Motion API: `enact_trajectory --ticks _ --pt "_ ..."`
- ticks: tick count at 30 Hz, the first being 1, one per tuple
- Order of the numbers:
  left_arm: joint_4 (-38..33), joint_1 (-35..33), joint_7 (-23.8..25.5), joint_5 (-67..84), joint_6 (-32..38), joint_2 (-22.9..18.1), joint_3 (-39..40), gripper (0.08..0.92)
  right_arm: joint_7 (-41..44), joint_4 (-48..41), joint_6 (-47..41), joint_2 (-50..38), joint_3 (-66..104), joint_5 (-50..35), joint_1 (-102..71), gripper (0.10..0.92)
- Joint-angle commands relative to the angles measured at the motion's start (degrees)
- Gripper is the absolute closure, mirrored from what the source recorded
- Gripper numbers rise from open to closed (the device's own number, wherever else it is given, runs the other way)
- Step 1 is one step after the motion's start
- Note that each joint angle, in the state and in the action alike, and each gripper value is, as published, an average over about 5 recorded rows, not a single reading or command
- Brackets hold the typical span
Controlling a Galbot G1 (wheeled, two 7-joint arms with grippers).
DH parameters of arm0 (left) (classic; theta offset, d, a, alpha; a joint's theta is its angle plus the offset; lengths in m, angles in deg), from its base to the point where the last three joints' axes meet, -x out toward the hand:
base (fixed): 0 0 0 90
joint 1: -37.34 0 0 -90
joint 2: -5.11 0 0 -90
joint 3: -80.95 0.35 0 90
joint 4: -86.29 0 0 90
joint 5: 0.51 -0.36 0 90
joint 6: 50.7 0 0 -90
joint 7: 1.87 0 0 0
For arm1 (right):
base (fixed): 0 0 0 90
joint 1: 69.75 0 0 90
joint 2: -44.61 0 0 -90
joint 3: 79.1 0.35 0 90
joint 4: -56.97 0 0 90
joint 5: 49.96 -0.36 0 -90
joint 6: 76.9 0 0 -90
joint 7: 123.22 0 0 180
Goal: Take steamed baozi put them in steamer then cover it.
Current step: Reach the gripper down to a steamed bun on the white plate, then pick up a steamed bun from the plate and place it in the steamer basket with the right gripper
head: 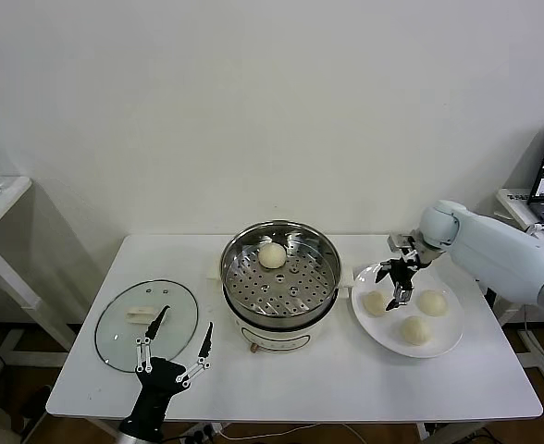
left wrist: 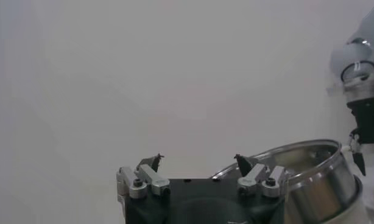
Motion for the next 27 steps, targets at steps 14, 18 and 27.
enact_trajectory --ticks 14,18,27 --pt "0.0 -0.1 -0.1 0.0 0.1 -0.2 -0.2 0.177 -1.0 -3.5 0.2 2.8 2.0 3.1 -3.1 0.293" --pt "0.1 0.0 -0.1 0.0 0.1 -0.2 -0.1 0.177 -0.9 -1.4 0.3 1.8 1.5 3.2 -1.2 0.335" --pt "0.0 0.6 -0.1 0.0 0.0 0.2 0.4 0.177 5.5 8.1 0.0 -1.9 -4.8 -0.2 13.1 0.356"
